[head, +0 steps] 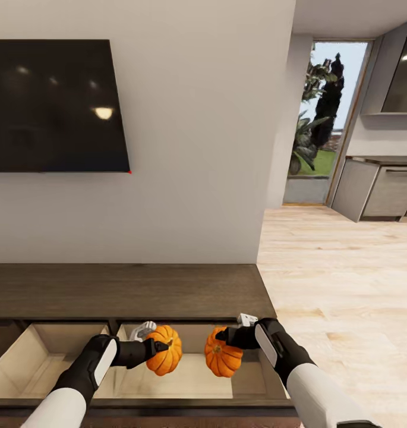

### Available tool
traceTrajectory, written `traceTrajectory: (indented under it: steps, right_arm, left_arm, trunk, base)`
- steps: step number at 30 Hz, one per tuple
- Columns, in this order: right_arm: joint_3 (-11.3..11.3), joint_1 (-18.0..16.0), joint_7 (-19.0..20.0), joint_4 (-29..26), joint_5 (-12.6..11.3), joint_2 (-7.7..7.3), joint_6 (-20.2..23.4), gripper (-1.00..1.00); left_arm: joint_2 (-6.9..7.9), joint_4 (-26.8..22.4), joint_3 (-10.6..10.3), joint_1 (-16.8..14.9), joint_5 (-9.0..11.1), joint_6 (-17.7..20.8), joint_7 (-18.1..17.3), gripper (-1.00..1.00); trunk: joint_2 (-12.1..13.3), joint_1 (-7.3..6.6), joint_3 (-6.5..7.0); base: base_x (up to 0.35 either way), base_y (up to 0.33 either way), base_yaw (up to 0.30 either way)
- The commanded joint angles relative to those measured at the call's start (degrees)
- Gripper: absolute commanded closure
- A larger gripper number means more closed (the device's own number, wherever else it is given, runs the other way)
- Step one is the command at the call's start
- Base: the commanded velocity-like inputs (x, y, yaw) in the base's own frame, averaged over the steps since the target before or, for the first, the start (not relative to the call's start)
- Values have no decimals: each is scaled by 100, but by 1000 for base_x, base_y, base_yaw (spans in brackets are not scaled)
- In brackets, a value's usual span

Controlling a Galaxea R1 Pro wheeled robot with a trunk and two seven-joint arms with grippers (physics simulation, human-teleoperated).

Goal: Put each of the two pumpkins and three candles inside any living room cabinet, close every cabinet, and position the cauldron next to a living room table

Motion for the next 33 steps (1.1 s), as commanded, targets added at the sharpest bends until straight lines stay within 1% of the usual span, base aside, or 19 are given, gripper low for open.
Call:
traceTrajectory:
  steps: [1, 4, 5, 6, 10, 22, 25, 30, 33]
  right_arm:
    - [5, -43, -45, 62, -45, 0, 23, 100]
    - [8, -151, -107, 229, -52, -1, 13, 100]
    - [11, -201, -129, 286, -55, -2, 11, 100]
    - [12, -226, -138, 308, -54, -2, 9, 100]
    - [12, -263, -148, 358, -53, -2, -13, 100]
    - [6, -362, -152, 397, -50, 3, -51, 100]
    - [7, -404, -153, 398, -57, 0, -54, 100]
    - [6, -455, -154, 398, -67, -2, -50, 100]
    - [2, -460, -180, 398, -67, -2, -37, 100]
  left_arm:
    - [-1, 107, 18, -63, 41, 34, 13, 100]
    - [1, 572, 16, -336, 20, -15, 28, 100]
    - [18, 859, 14, -508, 14, -86, 33, 100]
    - [42, 993, 13, -584, 14, -125, 35, 100]
    - [85, 1182, 12, -674, 18, -177, 37, 100]
    - [105, 1276, 6, -729, -2, -216, 32, 100]
    - [105, 1272, 2, -780, -5, -227, 30, 100]
    - [98, 1251, -21, -817, -12, -487, 40, 100]
    - [99, 1260, -22, -817, -11, -535, 47, 100]
  trunk:
    - [-45, 21, -24]
    - [-165, 87, -78]
    - [-205, 109, -96]
    - [-245, 131, -115]
    - [-406, 219, -202]
    - [-887, 483, -518]
    - [-887, 483, -529]
    - [-887, 483, -535]
    - [-887, 483, -536]
  base:
    - [0, 0, 0]
    - [0, 0, 0]
    - [0, 0, 0]
    - [0, 0, 0]
    - [0, 0, 0]
    - [0, 0, 0]
    - [0, 0, 0]
    - [0, 0, 0]
    - [29, 0, 0]
